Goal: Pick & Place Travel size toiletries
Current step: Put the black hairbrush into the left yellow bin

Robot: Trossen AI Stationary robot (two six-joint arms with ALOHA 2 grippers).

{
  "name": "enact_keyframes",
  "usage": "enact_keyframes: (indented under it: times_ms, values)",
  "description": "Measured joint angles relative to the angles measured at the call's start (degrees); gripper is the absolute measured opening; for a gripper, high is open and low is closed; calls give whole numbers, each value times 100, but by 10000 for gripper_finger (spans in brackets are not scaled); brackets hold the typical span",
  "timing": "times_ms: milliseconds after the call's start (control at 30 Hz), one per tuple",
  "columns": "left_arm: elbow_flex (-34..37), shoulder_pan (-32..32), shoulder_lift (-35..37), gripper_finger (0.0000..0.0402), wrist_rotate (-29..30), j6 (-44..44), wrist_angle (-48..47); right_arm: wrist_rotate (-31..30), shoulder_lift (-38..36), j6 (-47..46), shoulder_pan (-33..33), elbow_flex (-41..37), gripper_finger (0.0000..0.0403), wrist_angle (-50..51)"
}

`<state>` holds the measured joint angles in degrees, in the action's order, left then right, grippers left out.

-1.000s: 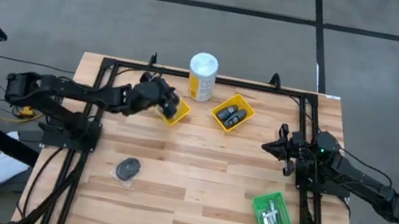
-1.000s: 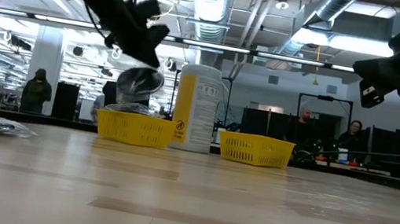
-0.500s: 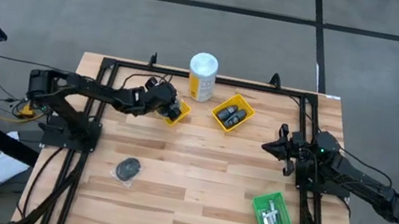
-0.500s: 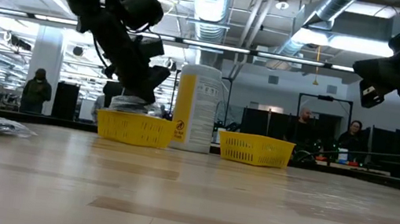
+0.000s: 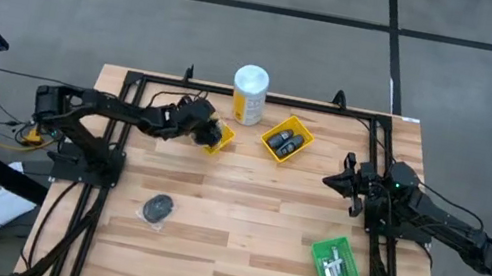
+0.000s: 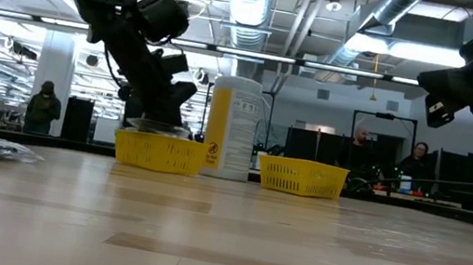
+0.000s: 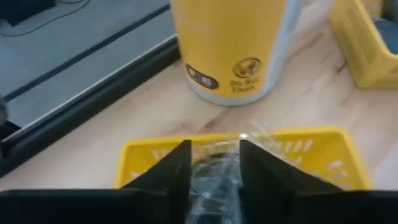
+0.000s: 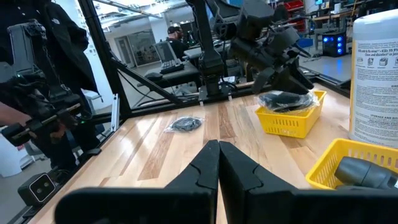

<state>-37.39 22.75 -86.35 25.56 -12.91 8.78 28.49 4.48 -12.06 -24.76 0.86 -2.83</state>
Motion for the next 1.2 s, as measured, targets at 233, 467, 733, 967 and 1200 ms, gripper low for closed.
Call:
enact_keyframes:
  times_ms: [233, 467, 733, 967, 1200]
  values:
    - [-150, 54, 674, 175, -5, -145, 25, 0, 0, -2, -1, 0, 0, 0]
    - [-151, -199, 1349, 138, -337, -606, -315, 0, -1, -2, -1, 0, 0, -2]
    - [-148, -241, 1437, 21, -1185, -1995, -97, 0, 1, -2, -6, 0, 0, -2]
    - [-151, -244, 1955, 5, -917, -2681, 1408, -2, 1, -1, -6, 0, 0, -11]
    - [-151, -244, 2263, 2, -640, -2955, 1618, 0, 1, -2, -4, 0, 0, -13]
